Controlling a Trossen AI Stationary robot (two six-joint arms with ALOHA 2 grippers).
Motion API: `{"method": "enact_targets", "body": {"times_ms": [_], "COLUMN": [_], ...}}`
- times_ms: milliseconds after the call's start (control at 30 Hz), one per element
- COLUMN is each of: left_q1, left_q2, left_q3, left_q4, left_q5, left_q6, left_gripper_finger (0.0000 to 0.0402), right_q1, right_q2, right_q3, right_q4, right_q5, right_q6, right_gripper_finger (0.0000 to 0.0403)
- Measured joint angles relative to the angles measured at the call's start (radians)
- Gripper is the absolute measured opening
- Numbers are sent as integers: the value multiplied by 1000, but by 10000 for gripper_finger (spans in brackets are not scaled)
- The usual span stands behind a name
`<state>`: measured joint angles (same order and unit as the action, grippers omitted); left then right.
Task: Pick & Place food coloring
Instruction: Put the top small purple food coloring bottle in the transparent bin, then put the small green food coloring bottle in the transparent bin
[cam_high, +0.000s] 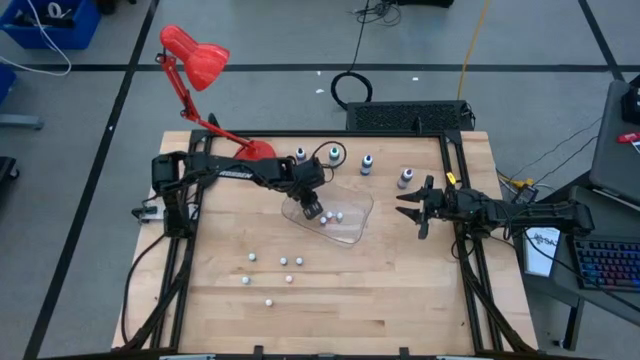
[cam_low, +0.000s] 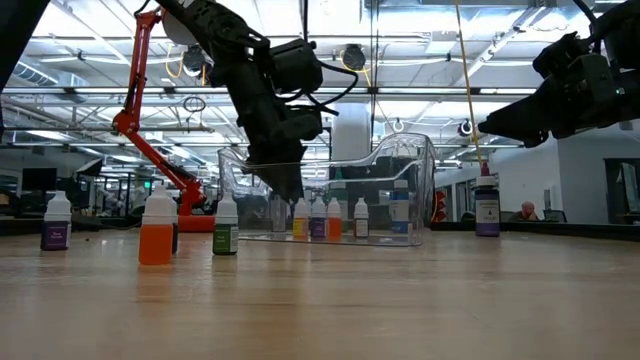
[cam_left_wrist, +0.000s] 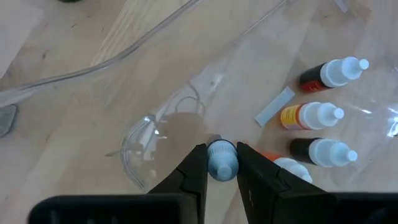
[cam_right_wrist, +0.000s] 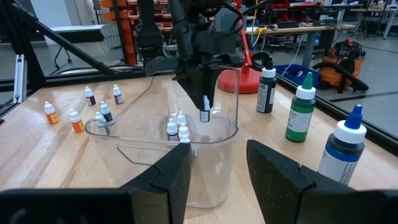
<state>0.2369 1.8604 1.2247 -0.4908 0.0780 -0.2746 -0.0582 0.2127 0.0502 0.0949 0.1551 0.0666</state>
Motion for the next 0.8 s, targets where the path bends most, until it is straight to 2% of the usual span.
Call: {"method": "enact_targets", "body": {"times_ms": [200,500,633,800], "left_q1": [-4,-4,-3,-10], "left_q2": [1,2,12,8], "left_q3": [0,3,67,244], "left_q4": [-4,17,-46,-237], "left_q5": [1,1,18,18], "left_q6": [-17,-19,7,86], "left_gripper_finger": [109,96,100,111], "right_q1": [0,0,0,0], "right_q2": [0,0,0,0], "right_q3": [0,0,0,0], "right_q4": [0,0,0,0], "right_q5": [0,0,0,0], "right_q6": [0,0,0,0], "right_gripper_finger": [144,144,144,144]}}
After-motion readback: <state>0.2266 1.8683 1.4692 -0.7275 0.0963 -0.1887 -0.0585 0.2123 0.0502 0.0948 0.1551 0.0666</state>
